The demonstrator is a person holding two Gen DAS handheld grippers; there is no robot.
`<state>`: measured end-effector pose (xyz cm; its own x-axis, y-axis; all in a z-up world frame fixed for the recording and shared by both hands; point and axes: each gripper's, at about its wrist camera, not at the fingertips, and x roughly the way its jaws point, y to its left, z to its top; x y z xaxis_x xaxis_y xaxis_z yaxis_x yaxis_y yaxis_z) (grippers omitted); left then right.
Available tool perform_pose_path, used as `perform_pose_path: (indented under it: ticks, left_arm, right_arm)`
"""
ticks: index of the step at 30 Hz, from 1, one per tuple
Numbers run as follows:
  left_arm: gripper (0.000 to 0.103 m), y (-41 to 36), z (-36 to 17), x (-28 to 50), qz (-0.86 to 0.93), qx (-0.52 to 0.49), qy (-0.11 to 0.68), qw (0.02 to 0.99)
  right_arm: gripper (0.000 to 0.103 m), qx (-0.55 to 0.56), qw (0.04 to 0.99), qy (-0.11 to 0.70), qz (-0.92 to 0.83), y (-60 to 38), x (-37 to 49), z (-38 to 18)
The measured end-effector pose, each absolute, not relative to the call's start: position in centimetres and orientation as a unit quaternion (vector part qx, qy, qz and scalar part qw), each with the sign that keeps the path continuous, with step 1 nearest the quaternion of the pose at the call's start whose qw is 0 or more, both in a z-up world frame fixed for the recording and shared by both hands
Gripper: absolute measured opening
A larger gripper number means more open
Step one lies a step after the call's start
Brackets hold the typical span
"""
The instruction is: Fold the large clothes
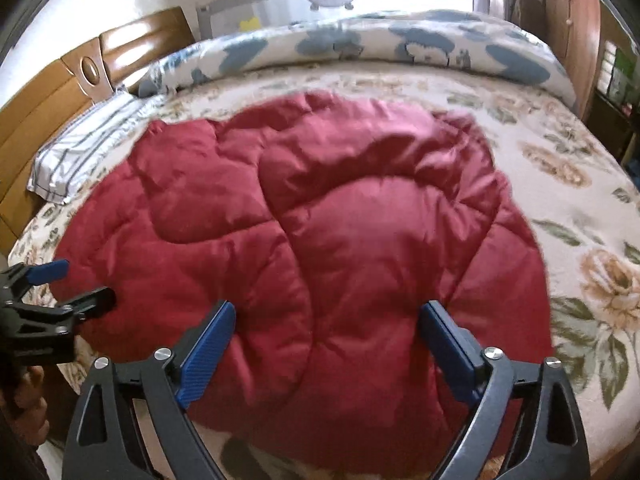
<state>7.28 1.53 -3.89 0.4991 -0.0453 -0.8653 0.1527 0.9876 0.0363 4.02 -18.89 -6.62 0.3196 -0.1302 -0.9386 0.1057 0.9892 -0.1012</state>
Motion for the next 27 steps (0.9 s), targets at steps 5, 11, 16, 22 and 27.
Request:
perform_pose_path:
  ticks: [5,11,16,22,27]
  left_arm:
    - [0.103,1.4,-4.8,7.9,-0.056,0.053,0.495,0.865]
    - [0.103,1.1,-5.3,8.5,-0.052,0.056,0.495,0.866]
    - [0.103,1.2,-5.1,8.6,-0.053,0.054,0.497,0.865]
    - [0.103,1.6,-4.0,7.7,-0.045,0.043,0.503,0.862]
    - [0.102,2.2,-3.0,6.3,-0.042,0.044,0.508,0.859]
  right_arm:
    - [0.100,-0.017,0.814,0.575,-0.082,-19.4,4.1,-7.8]
    - [0.101,-0.017,0.816,0.571,-0.083,-19.4,4.1,-8.0]
    - [0.101,-0.011,0.814,0.574,-0.084,-19.5,4.1,-7.7]
    - [0.101,0.018,0.815,0.573,-0.082,-19.1,3.0,-5.3]
    - [0.101,0.020,0.816,0.573,-0.070,-18.5,1.4,-3.3]
